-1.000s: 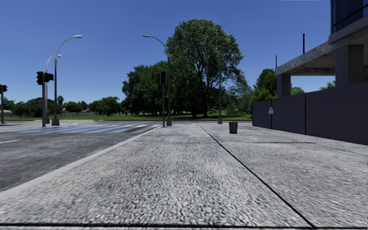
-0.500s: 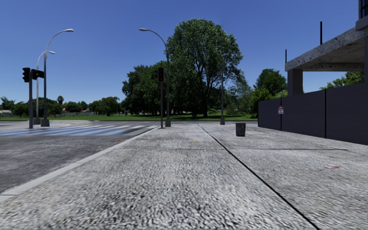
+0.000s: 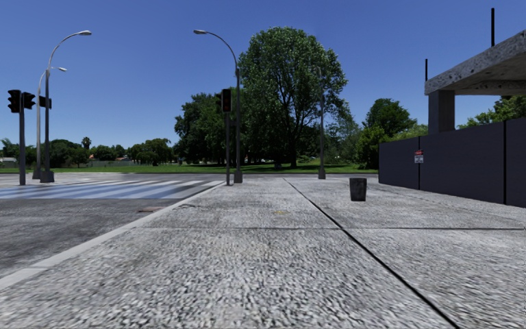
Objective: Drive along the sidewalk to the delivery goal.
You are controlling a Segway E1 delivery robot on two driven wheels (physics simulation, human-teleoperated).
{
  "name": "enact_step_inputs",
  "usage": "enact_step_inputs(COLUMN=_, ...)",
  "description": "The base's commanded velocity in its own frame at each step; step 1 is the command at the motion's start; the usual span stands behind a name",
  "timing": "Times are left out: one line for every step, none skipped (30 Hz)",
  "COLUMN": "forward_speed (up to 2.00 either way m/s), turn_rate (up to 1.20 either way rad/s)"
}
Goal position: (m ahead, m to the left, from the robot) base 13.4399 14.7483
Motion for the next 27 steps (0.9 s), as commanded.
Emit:
enact_step_inputs(forward_speed=2.00, turn_rate=0.00)
enact_step_inputs(forward_speed=2.00, turn_rate=0.00)
enact_step_inputs(forward_speed=2.00, turn_rate=0.00)
enact_step_inputs(forward_speed=2.00, turn_rate=0.00)
enact_step_inputs(forward_speed=2.00, turn_rate=0.00)
enact_step_inputs(forward_speed=2.00, turn_rate=0.00)
enact_step_inputs(forward_speed=2.00, turn_rate=0.00)
enact_step_inputs(forward_speed=2.00, turn_rate=0.00)
enact_step_inputs(forward_speed=2.00, turn_rate=0.00)
enact_step_inputs(forward_speed=2.00, turn_rate=0.00)
enact_step_inputs(forward_speed=2.00, turn_rate=0.00)
enact_step_inputs(forward_speed=2.00, turn_rate=0.00)
enact_step_inputs(forward_speed=2.00, turn_rate=0.00)
enact_step_inputs(forward_speed=2.00, turn_rate=0.00)
enact_step_inputs(forward_speed=2.00, turn_rate=0.00)
enact_step_inputs(forward_speed=2.00, turn_rate=0.00)
enact_step_inputs(forward_speed=2.00, turn_rate=0.00)
enact_step_inputs(forward_speed=2.00, turn_rate=0.00)
enact_step_inputs(forward_speed=2.00, turn_rate=0.00)
enact_step_inputs(forward_speed=2.00, turn_rate=0.00)
enact_step_inputs(forward_speed=2.00, turn_rate=0.00)
enact_step_inputs(forward_speed=2.00, turn_rate=0.00)
enact_step_inputs(forward_speed=2.00, turn_rate=0.00)
enact_step_inputs(forward_speed=2.00, turn_rate=0.00)
enact_step_inputs(forward_speed=2.00, turn_rate=0.00)
enact_step_inputs(forward_speed=2.00, turn_rate=0.00)
enact_step_inputs(forward_speed=2.00, turn_rate=0.00)
